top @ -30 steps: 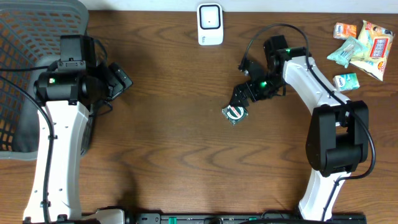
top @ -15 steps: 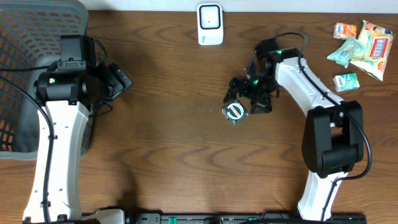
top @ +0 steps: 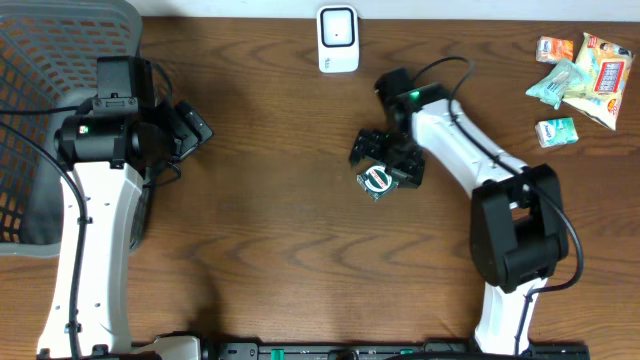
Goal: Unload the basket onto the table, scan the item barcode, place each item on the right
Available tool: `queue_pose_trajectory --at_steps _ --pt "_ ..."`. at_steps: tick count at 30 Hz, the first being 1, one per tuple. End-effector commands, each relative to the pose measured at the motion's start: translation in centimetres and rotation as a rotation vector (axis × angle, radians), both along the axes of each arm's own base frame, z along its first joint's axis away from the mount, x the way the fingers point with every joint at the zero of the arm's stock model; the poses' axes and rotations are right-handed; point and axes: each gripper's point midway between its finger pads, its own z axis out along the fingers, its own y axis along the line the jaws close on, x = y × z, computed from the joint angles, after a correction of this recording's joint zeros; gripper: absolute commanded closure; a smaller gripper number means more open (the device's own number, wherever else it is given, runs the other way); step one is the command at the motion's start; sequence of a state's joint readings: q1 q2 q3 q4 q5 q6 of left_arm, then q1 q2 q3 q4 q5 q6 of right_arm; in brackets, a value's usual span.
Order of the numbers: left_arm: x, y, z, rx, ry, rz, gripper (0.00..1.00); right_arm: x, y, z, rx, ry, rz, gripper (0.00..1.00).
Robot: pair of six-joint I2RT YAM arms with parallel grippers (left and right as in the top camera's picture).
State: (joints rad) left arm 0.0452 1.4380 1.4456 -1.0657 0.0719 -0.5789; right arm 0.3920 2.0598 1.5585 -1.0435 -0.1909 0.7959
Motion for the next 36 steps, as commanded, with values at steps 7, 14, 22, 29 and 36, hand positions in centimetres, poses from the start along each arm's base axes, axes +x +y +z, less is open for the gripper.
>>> queue_pose_trajectory --at_steps 7,14,22,29,36 --pt "0.0 0.4 -0.1 0.011 0.002 0.011 0.02 -0.2 -1.0 -0.9 -0.190 -0.039 -0.202 0.01" --pt "0.0 0.4 -0.1 0.011 0.002 0.011 0.02 0.0 -1.9 -2.2 -0.248 -0.039 -0.208 0.01" --pt "0.0 0.4 -0.1 0.011 0.003 0.011 0.02 -0.9 -1.4 -4.4 -0.248 0.029 -0.196 0.01" --pt "0.0 0.4 -0.1 0.011 0.002 0.011 0.02 -1.3 -0.6 -4.5 -0.204 0.060 -0.196 0.12" --pt "0.0 0.4 -0.1 0.011 0.002 0.011 0.02 -0.7 -0.3 -4.6 -0.192 0.034 -0.198 0.28"
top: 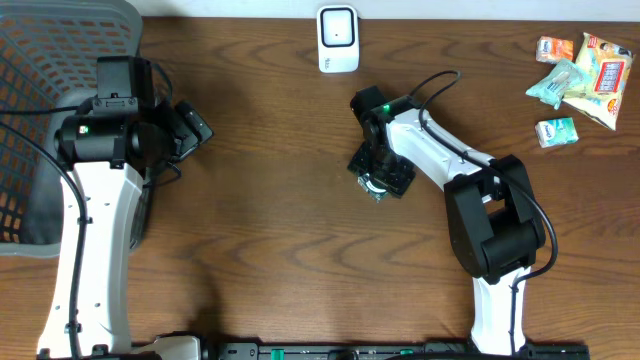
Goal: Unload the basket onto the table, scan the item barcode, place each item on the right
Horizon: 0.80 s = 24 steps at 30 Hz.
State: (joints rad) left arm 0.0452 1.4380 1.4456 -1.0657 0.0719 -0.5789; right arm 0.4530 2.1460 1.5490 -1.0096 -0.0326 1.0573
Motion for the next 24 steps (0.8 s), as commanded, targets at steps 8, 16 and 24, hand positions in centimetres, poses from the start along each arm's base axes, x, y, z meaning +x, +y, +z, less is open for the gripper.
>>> queue_pose_trajectory --at_steps 8,16,24 --pt "0.0 0.4 -0.1 0.011 0.002 0.011 0.02 -0.6 0.1 -0.9 -0.011 0.022 0.002 0.32" --pt "0.0 0.4 -0.1 0.011 0.002 0.011 0.02 -1.3 0.6 -0.8 0.022 0.052 0.057 0.35" --pt "0.0 0.4 -0.1 0.011 0.002 0.011 0.02 -1.6 1.6 -0.5 0.148 0.091 0.153 0.38"
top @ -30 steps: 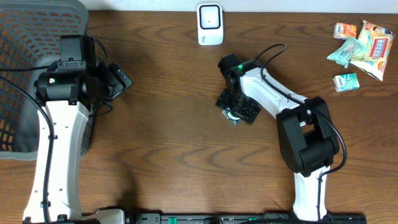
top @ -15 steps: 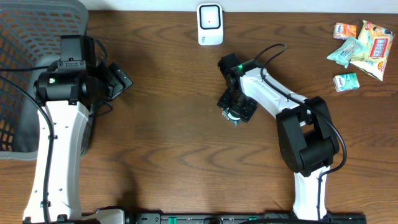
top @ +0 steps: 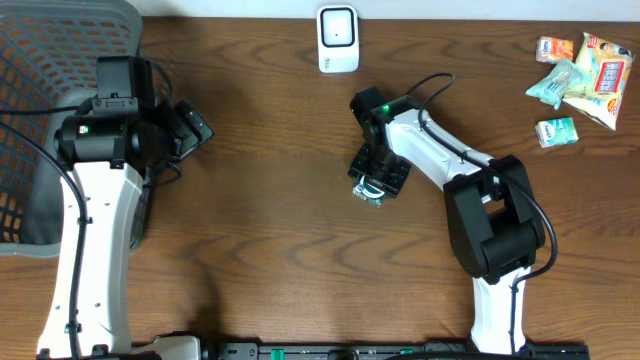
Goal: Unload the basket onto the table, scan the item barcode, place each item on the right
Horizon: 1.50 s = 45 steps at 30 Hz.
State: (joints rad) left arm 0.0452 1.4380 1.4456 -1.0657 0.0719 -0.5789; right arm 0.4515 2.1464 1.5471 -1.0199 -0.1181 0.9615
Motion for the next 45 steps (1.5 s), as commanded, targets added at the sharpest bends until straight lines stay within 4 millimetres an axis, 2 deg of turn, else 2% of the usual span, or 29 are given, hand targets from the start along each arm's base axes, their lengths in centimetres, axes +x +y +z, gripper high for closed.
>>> queue_pose_trajectory --at_steps 1,7,12,18,26,28,30,32,35,38,41,45 --pt "0.0 0.4 -0.1 0.011 0.002 0.011 0.02 -0.7 0.5 -0.5 0.085 0.051 0.075 0.39" --pt "0.0 0.4 -0.1 0.011 0.002 0.011 0.02 -0.8 1.4 0.4 0.267 0.088 0.116 0.43" --pt "0.0 0.4 -0.1 0.011 0.002 0.011 0.02 -0.6 2.2 1.6 0.434 0.105 0.129 0.41" --pt "0.0 0.4 -0.1 0.011 0.002 0.011 0.02 -0.1 4.4 5.1 0.772 0.097 0.158 0.39" --pt "0.0 0.4 -0.1 0.011 0.002 0.011 0.02 0.7 5.9 10.8 1.160 0.092 0.118 0.39" --pt "0.0 0.4 -0.1 0.011 0.002 0.011 0.02 1.1 6.0 11.4 1.200 0.077 0.118 0.41" --pt "0.0 0.4 -0.1 0.011 0.002 0.011 0.02 1.3 5.7 10.7 1.156 0.056 0.130 0.41" --pt "0.0 0.4 -0.1 0.011 0.002 0.011 0.02 1.4 5.0 9.0 1.052 0.049 0.135 0.43" --pt "0.0 0.4 -0.1 0.011 0.002 0.011 0.02 1.5 3.2 5.2 0.786 0.060 0.103 0.44" --pt "0.0 0.4 -0.1 0.011 0.002 0.011 0.02 2.0 1.7 2.7 0.573 0.032 0.104 0.37" --pt "0.0 0.4 -0.1 0.011 0.002 0.011 0.02 2.4 1.3 1.6 0.453 -0.012 0.155 0.32" --pt "0.0 0.4 -0.1 0.011 0.002 0.011 0.02 3.1 1.5 1.8 0.326 -0.076 0.268 0.26"
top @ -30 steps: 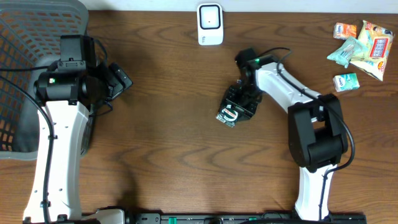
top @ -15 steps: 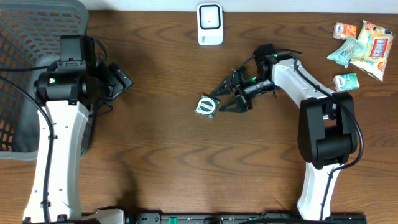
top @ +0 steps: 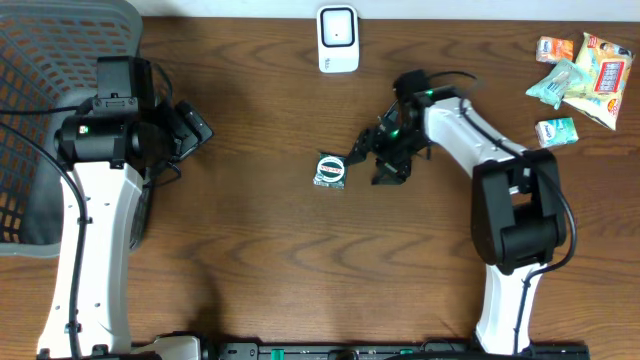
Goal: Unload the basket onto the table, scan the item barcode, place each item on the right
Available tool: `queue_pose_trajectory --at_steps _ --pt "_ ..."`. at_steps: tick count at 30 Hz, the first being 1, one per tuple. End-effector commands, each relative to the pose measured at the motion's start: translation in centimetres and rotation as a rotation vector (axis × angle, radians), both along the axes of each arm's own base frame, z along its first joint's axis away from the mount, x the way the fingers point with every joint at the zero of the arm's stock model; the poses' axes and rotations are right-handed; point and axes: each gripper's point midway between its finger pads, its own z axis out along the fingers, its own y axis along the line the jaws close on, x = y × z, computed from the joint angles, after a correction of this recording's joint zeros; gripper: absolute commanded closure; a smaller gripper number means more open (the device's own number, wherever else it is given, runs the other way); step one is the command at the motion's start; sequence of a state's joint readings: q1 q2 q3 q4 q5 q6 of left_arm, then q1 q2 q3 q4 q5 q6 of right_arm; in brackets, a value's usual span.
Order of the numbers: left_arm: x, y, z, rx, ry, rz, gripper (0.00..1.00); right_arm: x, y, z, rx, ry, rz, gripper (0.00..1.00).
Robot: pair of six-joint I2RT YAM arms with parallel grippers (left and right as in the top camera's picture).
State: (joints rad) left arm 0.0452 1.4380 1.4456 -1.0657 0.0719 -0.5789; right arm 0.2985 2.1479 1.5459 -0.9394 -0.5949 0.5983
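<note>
The item (top: 330, 169), a small dark green packet with a round white label, lies flat on the wooden table (top: 260, 250). My right gripper (top: 371, 164) hovers just to its right, open, with nothing between its fingers and a small gap to the packet. The white barcode scanner (top: 338, 38) stands at the table's far edge, above and slightly right of the packet. My left gripper (top: 192, 127) hangs at the left, far from the item; its jaws are not clear from above.
A grey mesh basket (top: 50, 60) fills the far left corner under the left arm. Several snack packets (top: 575, 75) lie in the far right corner. Black cables trail from both arms.
The packet now lies further left on the table, free of the gripper. My right gripper, which was on it, now stands open to its right. The left arm is unchanged.
My right gripper first sat around the packet near the table's middle. At the two later moments the arm had shifted left with the gripper pressed over the packet. Now the packet rests further left, let go, with the gripper open beside it.
</note>
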Motion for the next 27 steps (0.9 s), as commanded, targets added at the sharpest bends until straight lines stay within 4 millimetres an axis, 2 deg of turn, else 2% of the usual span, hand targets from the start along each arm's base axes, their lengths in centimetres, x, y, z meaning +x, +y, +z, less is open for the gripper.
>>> queue_pose_trajectory --at_steps 1,2,6,9,12,16,17,19,23,27 --pt "0.0 0.4 -0.1 0.011 0.002 0.011 0.02 1.3 -0.9 -0.7 -0.217 -0.115 0.069 0.24" --pt "0.0 0.4 -0.1 0.011 0.002 0.011 0.02 1.5 -0.8 -0.4 -0.255 -0.138 0.086 0.21" --pt "0.0 0.4 -0.1 0.011 0.002 0.011 0.02 2.7 0.5 1.4 -0.361 -0.248 0.149 0.20" --pt "0.0 0.4 -0.1 0.011 0.002 0.011 0.02 3.5 2.6 3.1 -0.363 -0.328 0.179 0.12" --pt "0.0 0.4 -0.1 0.011 0.002 0.011 0.02 4.0 4.6 4.1 -0.335 -0.388 0.206 0.18" --pt "0.0 0.4 -0.1 0.011 0.002 0.011 0.02 4.5 6.6 4.4 -0.302 -0.443 0.204 0.24" --pt "0.0 0.4 -0.1 0.011 0.002 0.011 0.02 4.5 6.7 4.2 -0.305 -0.445 0.194 0.23" --pt "0.0 0.4 -0.1 0.011 0.002 0.011 0.02 4.4 6.6 3.8 -0.347 -0.441 0.159 0.01" --pt "0.0 0.4 -0.1 0.011 0.002 0.011 0.02 3.9 5.4 2.7 -0.483 -0.456 0.135 0.01" --pt "0.0 0.4 -0.1 0.011 0.002 0.011 0.02 3.1 5.6 2.4 -0.521 -0.467 0.162 0.01"
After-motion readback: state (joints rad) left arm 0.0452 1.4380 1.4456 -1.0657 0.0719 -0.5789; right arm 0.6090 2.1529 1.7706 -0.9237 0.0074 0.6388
